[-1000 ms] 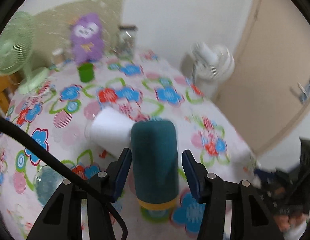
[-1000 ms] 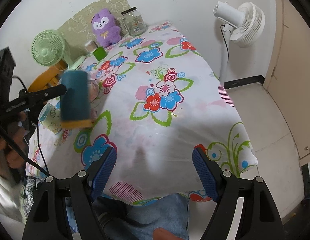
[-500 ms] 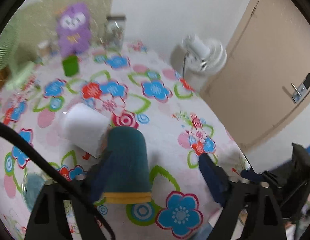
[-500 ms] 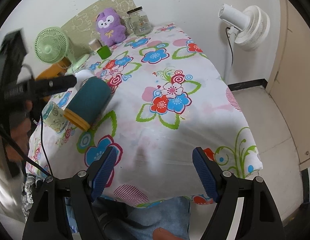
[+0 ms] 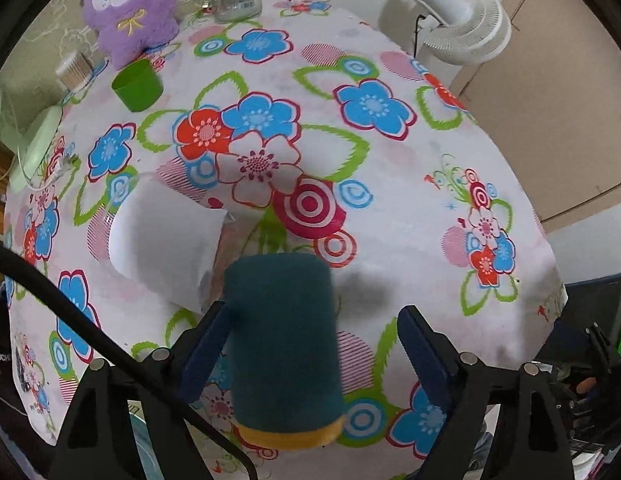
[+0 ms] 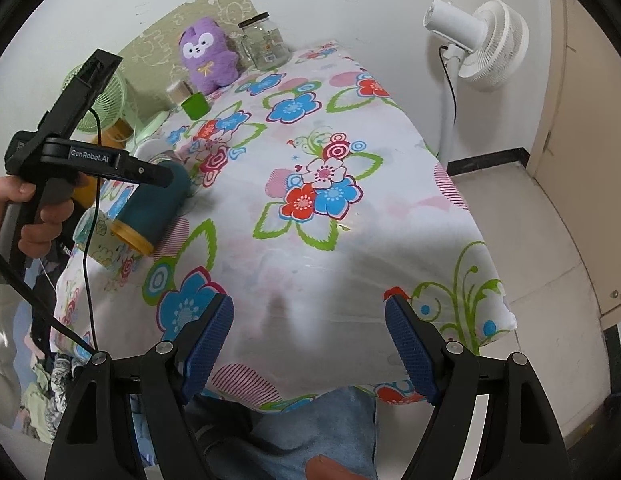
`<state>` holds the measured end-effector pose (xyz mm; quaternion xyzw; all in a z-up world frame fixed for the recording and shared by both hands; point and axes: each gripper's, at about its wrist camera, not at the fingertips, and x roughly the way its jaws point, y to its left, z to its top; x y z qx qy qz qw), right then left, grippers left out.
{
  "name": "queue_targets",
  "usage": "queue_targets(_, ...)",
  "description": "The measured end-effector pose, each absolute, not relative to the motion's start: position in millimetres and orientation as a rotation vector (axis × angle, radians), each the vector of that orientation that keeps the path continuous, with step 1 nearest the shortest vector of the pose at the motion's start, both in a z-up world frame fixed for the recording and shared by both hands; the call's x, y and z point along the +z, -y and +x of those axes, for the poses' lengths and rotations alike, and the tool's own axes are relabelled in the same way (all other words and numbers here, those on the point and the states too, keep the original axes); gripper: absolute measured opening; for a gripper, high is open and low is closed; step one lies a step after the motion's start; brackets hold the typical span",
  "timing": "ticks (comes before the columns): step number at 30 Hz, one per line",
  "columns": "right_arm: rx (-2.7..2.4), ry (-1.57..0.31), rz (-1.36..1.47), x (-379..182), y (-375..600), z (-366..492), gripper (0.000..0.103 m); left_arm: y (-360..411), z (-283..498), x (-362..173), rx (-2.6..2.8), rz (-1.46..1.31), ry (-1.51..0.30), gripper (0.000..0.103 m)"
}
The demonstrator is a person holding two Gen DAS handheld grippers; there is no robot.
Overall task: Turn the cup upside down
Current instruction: 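Lower the inverted teal cup onto the tablecloth with the left tool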
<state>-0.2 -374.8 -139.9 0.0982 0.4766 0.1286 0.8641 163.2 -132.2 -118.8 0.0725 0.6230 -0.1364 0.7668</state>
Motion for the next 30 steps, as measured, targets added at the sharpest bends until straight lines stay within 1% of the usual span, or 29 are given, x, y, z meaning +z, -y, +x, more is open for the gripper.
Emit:
queue_targets(3, 0.278, -0.998, 0.207, -140, 373, 1, 0.081, 133, 168, -125, -0.284, 0.159, -1.371, 0.078)
queue_targets(4, 0.279, -0.997, 0.206, -140, 373, 1, 0.081, 133, 169, -126, -0.278, 0.163, -1.371, 0.073)
queue_targets(6, 0.279, -0.997, 0.206, -140, 373, 1, 0.081, 133, 172, -130, -0.273, 0.165, -1.377, 0.068)
queue_targets(7, 0.278, -0.998, 0.208, -140, 373, 1, 0.081, 133, 174, -132, -0.271, 0.158, -1.381, 0.069)
queue_targets(11, 0.267, -1.006, 0.212, -142, 375, 1, 0.081, 130, 178, -138, -0.283, 0.108, -1.391, 0.069)
queue_targets(17, 0.264, -0.998, 0.215, -140, 377, 0, 0.081, 131, 173, -129, -0.307, 0.075, -1.357, 0.068)
queue_targets(20, 0.269, -0.994, 0.212, -138, 376, 0, 0.081, 130, 166, -114, -0.322, 0.047, -1.313, 0.068)
queue_targets(25, 0.276, -0.987, 0.206, -136, 373, -1, 0.081, 131, 147, -83, -0.327, 0.042, -1.188, 0.068)
queue_targets(30, 0.278, -0.980, 0.196, -132, 370, -3, 0.081, 131, 134, -68, -0.336, 0.026, -1.115, 0.067)
